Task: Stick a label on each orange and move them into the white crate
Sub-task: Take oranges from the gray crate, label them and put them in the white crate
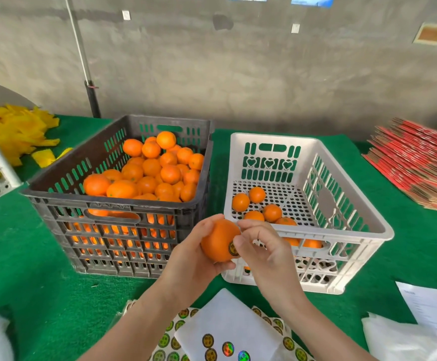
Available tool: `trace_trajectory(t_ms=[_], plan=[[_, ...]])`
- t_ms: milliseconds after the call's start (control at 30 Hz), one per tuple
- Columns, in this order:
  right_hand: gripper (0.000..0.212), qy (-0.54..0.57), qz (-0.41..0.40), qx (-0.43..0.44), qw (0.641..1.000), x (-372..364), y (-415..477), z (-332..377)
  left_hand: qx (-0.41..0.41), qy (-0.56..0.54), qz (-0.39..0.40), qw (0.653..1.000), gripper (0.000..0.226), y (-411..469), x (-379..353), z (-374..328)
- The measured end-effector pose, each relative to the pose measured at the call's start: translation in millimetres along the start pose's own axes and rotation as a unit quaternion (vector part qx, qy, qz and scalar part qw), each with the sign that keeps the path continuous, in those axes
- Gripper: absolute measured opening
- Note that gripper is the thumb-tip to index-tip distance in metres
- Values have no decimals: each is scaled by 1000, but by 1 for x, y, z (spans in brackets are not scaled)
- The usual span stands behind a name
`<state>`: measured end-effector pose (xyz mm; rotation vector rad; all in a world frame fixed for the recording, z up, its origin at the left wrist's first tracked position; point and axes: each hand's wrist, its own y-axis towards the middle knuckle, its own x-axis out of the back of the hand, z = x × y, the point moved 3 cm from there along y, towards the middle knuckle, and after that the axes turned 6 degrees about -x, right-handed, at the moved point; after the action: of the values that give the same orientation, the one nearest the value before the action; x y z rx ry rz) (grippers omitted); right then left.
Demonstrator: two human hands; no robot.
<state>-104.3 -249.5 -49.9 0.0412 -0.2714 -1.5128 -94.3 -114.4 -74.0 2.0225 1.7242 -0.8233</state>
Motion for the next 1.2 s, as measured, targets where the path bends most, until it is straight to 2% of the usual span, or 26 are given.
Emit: trace_trajectory(t_ms=[133,267,300,400,467,567,700,767,800,867,900,933,967,1033,1100,1133,1200], plan=[[11,-90,-26,59,994,-2,3,-1,11,11,3,1000,50,0,0,3],[10,-191,-75,147,968,-5,2,1,0,40,-12,999,49,-2,1,3],[16,-181,-77,136,971,-5,2,0,-6,45,-12,999,50,-4,0,1],[53,-93,-45,25,994,-2,4,-4,-20,66,-11,998,47,-9,-3,-5],[59,-54,8,-4,998,-2,5,-8,-28,100,-6,995,46,-12,-5,-11],[54,-30,66,37,997,-10,3,-2,-61,157,8,986,37,-8,-8,-20],[72,-99,47,160,981,-20,23,28,-115,192,57,973,44,7,-22,-43],[69,-102,8,153,983,-8,54,37,-146,282,86,944,51,21,-26,-65],[66,-110,-16,136,984,2,75,37,-172,340,68,922,52,31,-23,-78],[63,-170,-32,64,983,26,123,28,-241,413,-19,878,39,53,-8,-109],[62,-229,-14,13,973,38,146,19,-263,413,-67,869,32,64,4,-123],[60,-307,26,-43,950,48,167,4,-270,404,-105,868,28,75,17,-135],[60,-400,90,-97,907,54,182,-15,-268,405,-128,864,27,85,29,-145],[64,-559,244,-173,774,58,195,-59,-240,453,-144,846,24,102,52,-156],[70,-628,341,-216,665,56,198,-96,-198,509,-135,827,24,117,69,-159],[70,-643,368,-231,631,54,199,-109,-179,532,-128,817,24,124,74,-160],[68,-658,400,-235,593,51,201,-123,-132,596,-96,786,28,138,78,-156]])
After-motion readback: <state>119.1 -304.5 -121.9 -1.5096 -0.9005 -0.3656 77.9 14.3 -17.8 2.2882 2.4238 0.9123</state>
